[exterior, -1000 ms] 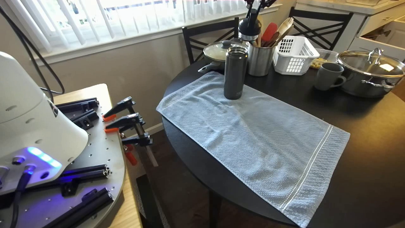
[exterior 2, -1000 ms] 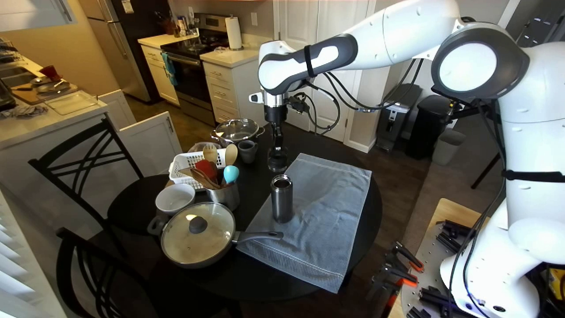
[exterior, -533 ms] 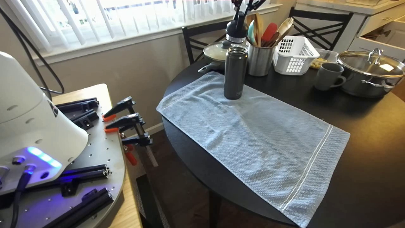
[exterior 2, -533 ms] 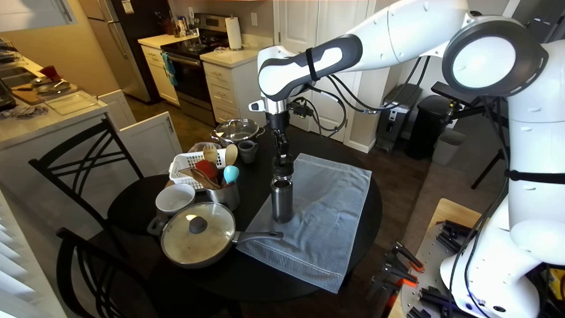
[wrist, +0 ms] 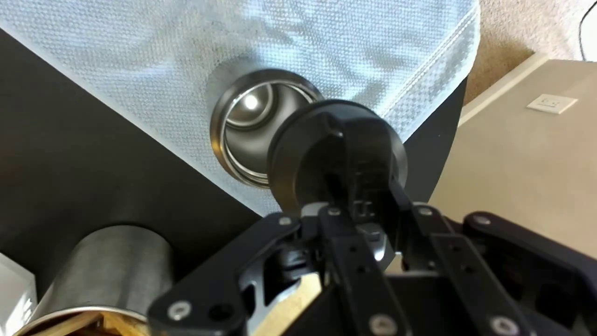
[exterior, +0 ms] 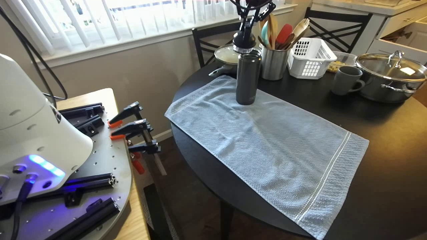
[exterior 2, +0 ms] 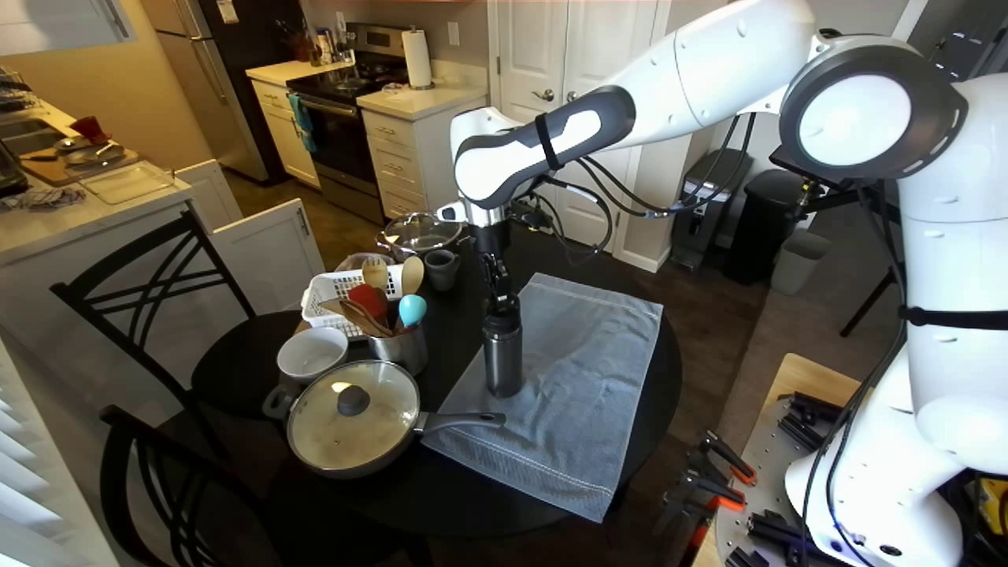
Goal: Place the lid on the flask
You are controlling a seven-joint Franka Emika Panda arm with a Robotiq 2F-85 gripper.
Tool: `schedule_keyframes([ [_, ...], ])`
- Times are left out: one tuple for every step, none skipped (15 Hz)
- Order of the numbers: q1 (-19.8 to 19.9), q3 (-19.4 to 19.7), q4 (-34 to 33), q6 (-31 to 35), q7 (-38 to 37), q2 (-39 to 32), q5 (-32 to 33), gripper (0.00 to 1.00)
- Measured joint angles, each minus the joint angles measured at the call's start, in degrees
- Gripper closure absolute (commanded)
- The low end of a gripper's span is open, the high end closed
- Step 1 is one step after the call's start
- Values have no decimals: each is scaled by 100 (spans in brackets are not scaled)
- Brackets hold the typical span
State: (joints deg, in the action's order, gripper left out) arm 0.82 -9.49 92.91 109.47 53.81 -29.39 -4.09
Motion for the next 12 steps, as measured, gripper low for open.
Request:
schedule_keyframes([
  [-14, 5, 0, 94, 0, -21, 0, 91],
  [-18, 9, 0, 191, -3, -39, 0, 91],
  [-18, 17, -1, 261, -5, -43, 0, 91],
  [-18, 35, -3, 309, -5, -43, 0, 91],
  [-17, 59, -9, 335, -6, -44, 0, 91],
  [-17, 88, -17, 350, -6, -44, 0, 91],
  [-17, 119, -25, 355, -6, -44, 0, 91],
  [-17, 151, -31, 355, -6, -44, 1, 91],
  [-17, 182, -32, 355, -6, -44, 4, 91],
  [-16, 206, -32, 354, -6, -46, 4, 91],
  [-16, 222, -32, 354, -6, -50, 5, 91],
  [-16, 228, -31, 353, -6, -54, 5, 91],
])
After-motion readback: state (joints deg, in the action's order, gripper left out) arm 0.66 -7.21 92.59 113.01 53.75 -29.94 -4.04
